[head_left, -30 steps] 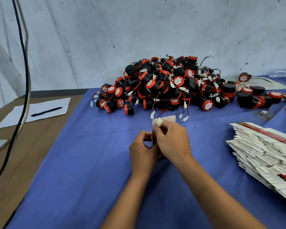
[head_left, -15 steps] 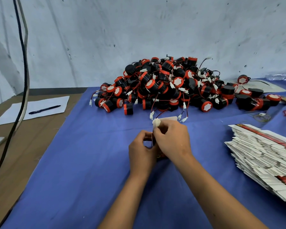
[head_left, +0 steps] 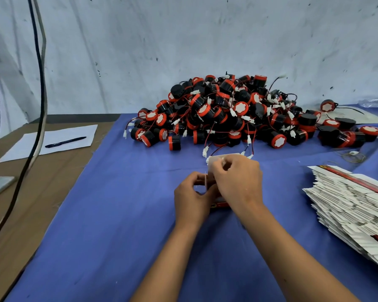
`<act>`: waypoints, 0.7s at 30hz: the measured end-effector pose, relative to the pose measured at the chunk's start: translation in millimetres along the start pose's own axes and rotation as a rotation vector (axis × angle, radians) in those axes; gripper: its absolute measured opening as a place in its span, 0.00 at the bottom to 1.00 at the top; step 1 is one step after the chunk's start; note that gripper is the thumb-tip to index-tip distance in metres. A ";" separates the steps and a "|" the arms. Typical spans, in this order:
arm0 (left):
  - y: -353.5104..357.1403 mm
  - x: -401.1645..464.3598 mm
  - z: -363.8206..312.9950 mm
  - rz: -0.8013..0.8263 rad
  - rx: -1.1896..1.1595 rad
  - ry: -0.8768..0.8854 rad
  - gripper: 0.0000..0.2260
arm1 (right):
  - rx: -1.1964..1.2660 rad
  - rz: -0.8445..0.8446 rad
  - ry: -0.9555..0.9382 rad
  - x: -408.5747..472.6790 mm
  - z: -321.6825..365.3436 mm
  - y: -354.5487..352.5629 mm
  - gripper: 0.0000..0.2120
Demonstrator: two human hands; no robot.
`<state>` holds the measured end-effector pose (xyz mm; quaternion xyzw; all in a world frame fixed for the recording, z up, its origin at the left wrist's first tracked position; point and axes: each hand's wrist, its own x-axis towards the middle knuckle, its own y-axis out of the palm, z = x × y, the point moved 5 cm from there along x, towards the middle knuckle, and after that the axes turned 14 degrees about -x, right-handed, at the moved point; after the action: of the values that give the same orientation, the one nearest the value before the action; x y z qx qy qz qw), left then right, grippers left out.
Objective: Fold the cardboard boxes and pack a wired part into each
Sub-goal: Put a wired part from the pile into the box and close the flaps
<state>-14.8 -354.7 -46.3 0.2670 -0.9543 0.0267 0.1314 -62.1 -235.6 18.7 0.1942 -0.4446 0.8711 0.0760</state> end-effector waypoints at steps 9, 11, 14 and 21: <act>-2.9 1.6 2.6 0.037 -0.011 -0.041 0.04 | -0.159 0.259 -0.176 -3.2 -0.6 10.1 0.03; -4.4 3.2 2.5 0.138 -0.046 -0.072 0.05 | -0.140 0.268 -0.207 -5.3 0.0 7.6 0.04; -7.1 3.0 1.7 0.354 -0.140 -0.171 0.18 | -0.153 0.240 -0.259 -7.2 0.2 5.0 0.05; -8.6 3.1 2.4 0.372 -0.124 -0.143 0.20 | -0.058 0.298 -0.344 -13.6 0.0 10.6 0.08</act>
<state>-13.5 -363.9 -48.0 0.0786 -0.9939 -0.0273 0.0721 -53.0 -241.4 5.2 0.2698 -0.4996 0.8136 -0.1247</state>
